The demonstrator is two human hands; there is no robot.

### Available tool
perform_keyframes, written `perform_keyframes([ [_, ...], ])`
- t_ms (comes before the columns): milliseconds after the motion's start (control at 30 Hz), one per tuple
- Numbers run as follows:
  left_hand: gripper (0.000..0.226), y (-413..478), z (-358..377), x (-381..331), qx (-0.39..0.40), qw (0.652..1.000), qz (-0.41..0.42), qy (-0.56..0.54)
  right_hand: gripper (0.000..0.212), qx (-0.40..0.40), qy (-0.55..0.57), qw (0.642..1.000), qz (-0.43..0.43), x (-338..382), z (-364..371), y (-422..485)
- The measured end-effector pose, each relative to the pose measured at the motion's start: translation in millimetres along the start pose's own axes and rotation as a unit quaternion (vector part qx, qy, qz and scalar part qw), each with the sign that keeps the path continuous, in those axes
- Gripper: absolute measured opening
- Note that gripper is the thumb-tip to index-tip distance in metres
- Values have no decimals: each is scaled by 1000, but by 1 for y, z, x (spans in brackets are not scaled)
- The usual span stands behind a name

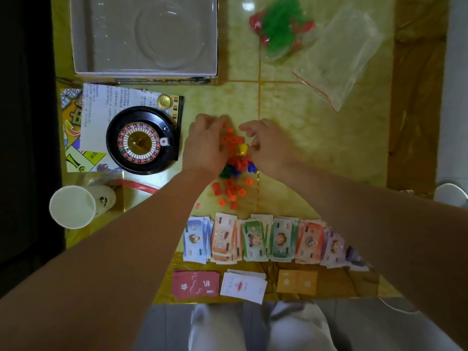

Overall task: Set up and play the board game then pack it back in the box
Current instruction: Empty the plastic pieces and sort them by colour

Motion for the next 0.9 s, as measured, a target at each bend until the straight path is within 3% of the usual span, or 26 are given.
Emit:
perform_keyframes([
  [100, 43, -4, 6, 0, 15, 1000, 1, 17, 45, -1, -2, 1000, 3, -8, -7, 0],
  [233, 35, -10, -7, 13, -33, 999, -29, 31, 33, -7, 1, 1000, -11, -3, -7, 7],
  [467, 22, -8, -12, 16, -68, 994, -71, 39, 8, -12, -104, 994, -42, 5, 5, 15],
  [633, 23, -3, -8, 13, -69, 993, -67, 74, 15, -30, -126, 991, -25, -11, -10, 19],
  [733, 19, 0, -6, 7, -59, 993, -46, 88, 22, -29, -103, 993, -56, -4, -14, 21],
  [900, 17, -1, -6, 7, -69, 995, -16, 76, 14, -2, -95, 990, -103, 19, 2, 20],
])
Point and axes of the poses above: each hand's wrist, its own y-axis towards the middle knuckle, its own z-axis out of the palm, x = y × z, the point moved 10 cm from there along y, towards the middle knuckle, and after that the axes turned 12 degrees about -x, right-handed, at the moved point
